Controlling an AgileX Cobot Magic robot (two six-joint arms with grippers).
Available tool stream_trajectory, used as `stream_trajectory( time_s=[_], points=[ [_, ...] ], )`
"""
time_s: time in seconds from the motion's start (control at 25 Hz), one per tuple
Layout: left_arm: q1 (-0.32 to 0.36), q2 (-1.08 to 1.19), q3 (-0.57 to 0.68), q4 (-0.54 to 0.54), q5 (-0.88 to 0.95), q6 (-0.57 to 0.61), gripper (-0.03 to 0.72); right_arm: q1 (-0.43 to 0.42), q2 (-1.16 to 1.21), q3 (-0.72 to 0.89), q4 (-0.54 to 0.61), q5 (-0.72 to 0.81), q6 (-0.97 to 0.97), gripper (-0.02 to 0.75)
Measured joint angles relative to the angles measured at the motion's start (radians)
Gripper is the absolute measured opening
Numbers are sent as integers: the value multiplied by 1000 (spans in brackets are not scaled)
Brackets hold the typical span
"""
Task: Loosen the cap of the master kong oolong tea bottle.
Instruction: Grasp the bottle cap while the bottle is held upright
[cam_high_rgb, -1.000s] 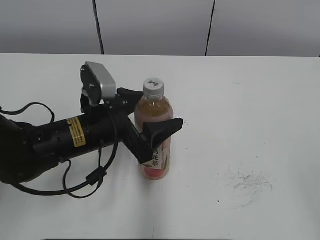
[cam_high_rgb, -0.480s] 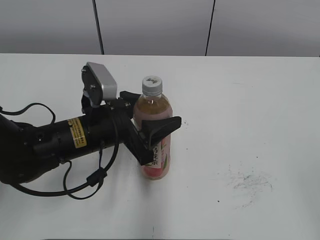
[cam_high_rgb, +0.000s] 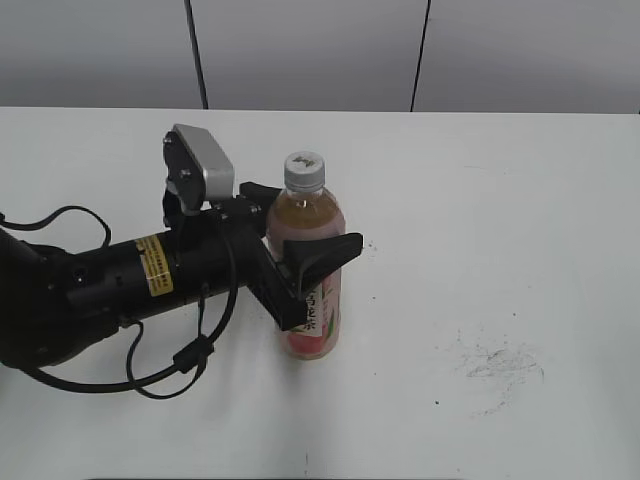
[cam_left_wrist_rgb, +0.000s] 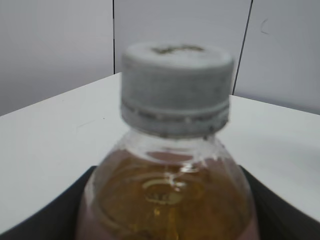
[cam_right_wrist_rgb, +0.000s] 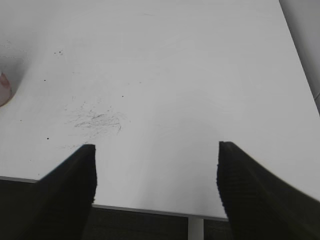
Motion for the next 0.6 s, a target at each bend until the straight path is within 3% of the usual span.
stream_trajectory(
  time_s=[0.6],
  points=[
    [0,0,0,11,-1,1,445,0,0,0,6,-5,0,564]
  ],
)
